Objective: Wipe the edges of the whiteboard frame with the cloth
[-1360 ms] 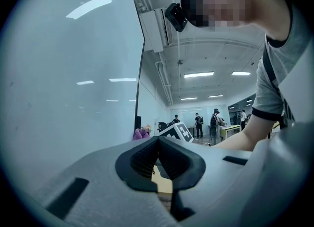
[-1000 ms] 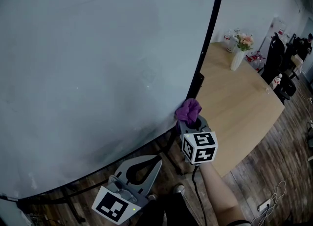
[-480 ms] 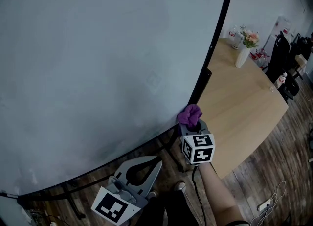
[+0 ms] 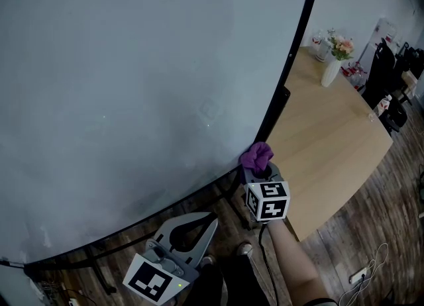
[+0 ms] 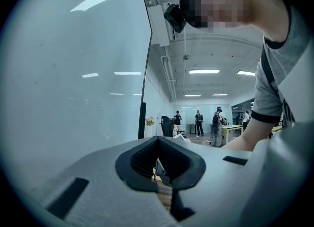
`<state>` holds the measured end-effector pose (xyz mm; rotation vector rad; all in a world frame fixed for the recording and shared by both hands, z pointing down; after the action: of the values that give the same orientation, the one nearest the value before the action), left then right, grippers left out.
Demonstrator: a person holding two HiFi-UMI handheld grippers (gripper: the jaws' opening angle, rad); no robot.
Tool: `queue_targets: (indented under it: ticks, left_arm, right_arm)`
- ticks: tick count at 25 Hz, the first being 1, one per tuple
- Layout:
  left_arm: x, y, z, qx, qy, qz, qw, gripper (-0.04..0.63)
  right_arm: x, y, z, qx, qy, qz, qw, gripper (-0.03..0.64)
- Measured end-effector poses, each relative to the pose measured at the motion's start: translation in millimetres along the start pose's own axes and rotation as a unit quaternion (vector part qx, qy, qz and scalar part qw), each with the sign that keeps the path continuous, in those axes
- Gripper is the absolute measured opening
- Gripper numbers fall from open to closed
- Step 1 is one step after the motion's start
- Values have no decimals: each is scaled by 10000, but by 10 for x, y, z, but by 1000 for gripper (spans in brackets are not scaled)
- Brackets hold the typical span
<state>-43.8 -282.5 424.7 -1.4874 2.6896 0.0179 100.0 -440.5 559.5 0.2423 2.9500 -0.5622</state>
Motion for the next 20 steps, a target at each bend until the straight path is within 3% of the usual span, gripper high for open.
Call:
queue_targets:
  ticks: [20]
  left_arm:
    - [120,87,-202,154,64,104,9998,15]
  right_arm:
    - [-71,-201,-565,547,-194,-143,9982,81]
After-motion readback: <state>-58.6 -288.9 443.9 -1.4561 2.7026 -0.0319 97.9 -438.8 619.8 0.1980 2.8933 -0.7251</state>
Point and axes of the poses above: the fingertips, and each gripper's own axes: y backward along the fingers, x to its left, z out of its top, the point moved 1 cm from there along y, backward along the fingers, and after that the axes turned 8 degrees about -y, right-handed, at the moved point
